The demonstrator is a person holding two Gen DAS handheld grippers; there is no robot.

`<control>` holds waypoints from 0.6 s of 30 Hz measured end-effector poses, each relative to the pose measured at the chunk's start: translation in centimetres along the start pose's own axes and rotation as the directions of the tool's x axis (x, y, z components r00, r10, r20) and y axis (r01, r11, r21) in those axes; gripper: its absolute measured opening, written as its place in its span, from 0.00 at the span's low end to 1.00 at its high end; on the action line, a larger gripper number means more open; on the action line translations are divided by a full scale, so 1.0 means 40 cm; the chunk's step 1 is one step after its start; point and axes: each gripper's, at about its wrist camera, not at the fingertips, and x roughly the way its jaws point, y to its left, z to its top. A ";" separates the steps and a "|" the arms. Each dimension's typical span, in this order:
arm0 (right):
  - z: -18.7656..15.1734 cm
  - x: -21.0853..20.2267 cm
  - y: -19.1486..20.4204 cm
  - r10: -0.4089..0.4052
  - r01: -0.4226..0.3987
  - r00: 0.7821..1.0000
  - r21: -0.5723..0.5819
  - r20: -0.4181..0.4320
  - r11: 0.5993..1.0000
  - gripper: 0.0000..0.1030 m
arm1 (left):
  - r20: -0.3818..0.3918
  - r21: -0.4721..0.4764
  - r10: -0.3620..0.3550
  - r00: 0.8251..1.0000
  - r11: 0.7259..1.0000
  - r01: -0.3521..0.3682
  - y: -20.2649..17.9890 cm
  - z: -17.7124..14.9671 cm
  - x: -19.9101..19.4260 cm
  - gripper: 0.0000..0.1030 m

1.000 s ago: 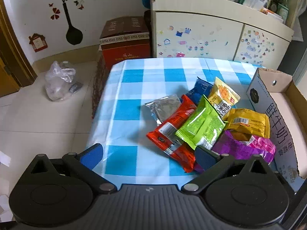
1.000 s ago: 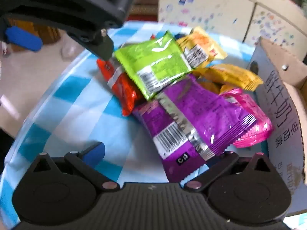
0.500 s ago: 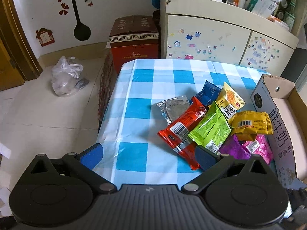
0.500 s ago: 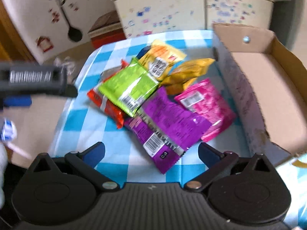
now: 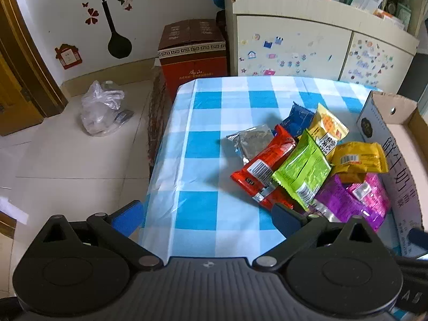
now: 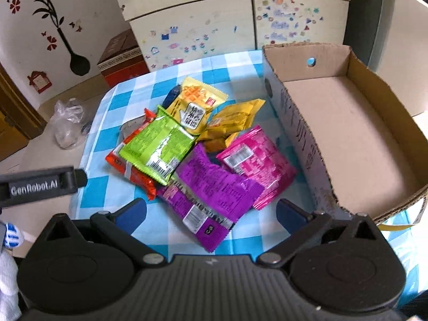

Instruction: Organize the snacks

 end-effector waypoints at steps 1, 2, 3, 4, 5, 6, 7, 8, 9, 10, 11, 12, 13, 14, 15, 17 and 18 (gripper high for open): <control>0.003 -0.001 0.004 -0.017 0.017 1.000 -0.005 0.004 1.000 0.99 | -0.003 0.004 0.004 1.000 1.000 -0.004 -0.003 -0.001 0.001 1.00; 0.009 -0.001 0.005 -0.029 0.029 1.000 -0.009 0.008 1.000 0.99 | -0.007 0.011 0.009 1.000 1.000 -0.009 -0.006 -0.002 0.001 1.00; 0.015 0.001 0.003 -0.036 0.036 0.999 -0.009 0.009 0.999 0.99 | -0.007 0.015 0.010 1.000 1.000 -0.010 -0.008 -0.002 0.002 1.00; 0.021 0.001 0.005 -0.043 0.043 0.999 -0.010 0.009 0.999 0.99 | -0.010 0.020 0.014 1.000 1.000 -0.014 -0.011 -0.003 0.003 1.00; 0.027 0.000 0.006 -0.047 0.047 0.999 -0.013 0.011 0.999 0.99 | -0.013 0.022 0.017 1.000 1.000 -0.017 -0.012 -0.003 0.004 1.00; 0.033 -0.001 0.006 -0.052 0.052 0.999 -0.017 0.014 0.998 0.99 | -0.017 0.020 0.020 1.000 1.000 -0.020 -0.012 -0.003 0.005 1.00; 0.038 -0.002 0.008 -0.058 0.059 0.998 -0.021 0.015 0.998 0.99 | -0.020 0.018 0.021 1.000 1.000 -0.021 -0.012 -0.003 0.007 1.00; 0.042 -0.002 0.010 -0.064 0.064 0.998 -0.022 0.015 0.998 0.99 | -0.024 0.015 0.023 0.999 1.000 -0.022 -0.011 -0.004 0.008 1.00; 0.045 0.000 0.011 -0.064 0.065 0.998 -0.025 0.013 0.998 0.99 | -0.027 0.013 0.023 0.999 1.000 -0.023 -0.011 -0.004 0.008 1.00; 0.050 0.002 0.014 -0.066 0.066 0.998 -0.031 0.009 0.997 0.99 | -0.028 0.013 0.023 0.999 1.000 -0.023 -0.012 -0.004 0.009 1.00; 0.054 0.001 0.018 -0.068 0.068 0.998 -0.037 0.007 0.997 0.99 | -0.029 0.014 0.023 0.999 1.000 -0.023 -0.015 -0.004 0.009 1.00; 0.057 0.003 0.020 -0.069 0.069 0.998 -0.045 0.007 0.997 0.99 | -0.030 0.016 0.024 0.999 1.000 -0.023 -0.016 -0.004 0.009 1.00; 0.060 0.004 0.023 -0.072 0.072 0.997 -0.056 0.009 0.996 0.99 | -0.030 0.018 0.024 0.999 1.000 -0.024 -0.018 -0.003 0.009 1.00; 0.063 0.002 0.026 -0.076 0.076 0.997 -0.068 0.013 0.995 0.99 | -0.029 0.021 0.024 0.999 1.000 -0.023 -0.021 -0.003 0.009 1.00; 0.067 0.003 0.026 -0.076 0.077 0.997 -0.074 0.013 0.994 0.99 | -0.028 0.022 0.022 0.999 1.000 -0.022 -0.023 -0.002 0.009 1.00; 0.069 0.004 0.026 -0.076 0.077 0.997 -0.071 0.011 0.995 0.99 | -0.027 0.024 0.019 0.999 1.000 -0.018 -0.028 -0.003 0.009 1.00; 0.068 0.005 0.025 -0.074 0.074 0.997 -0.067 0.007 0.995 0.99 | -0.028 0.025 0.023 0.999 0.999 -0.022 -0.030 -0.003 0.011 1.00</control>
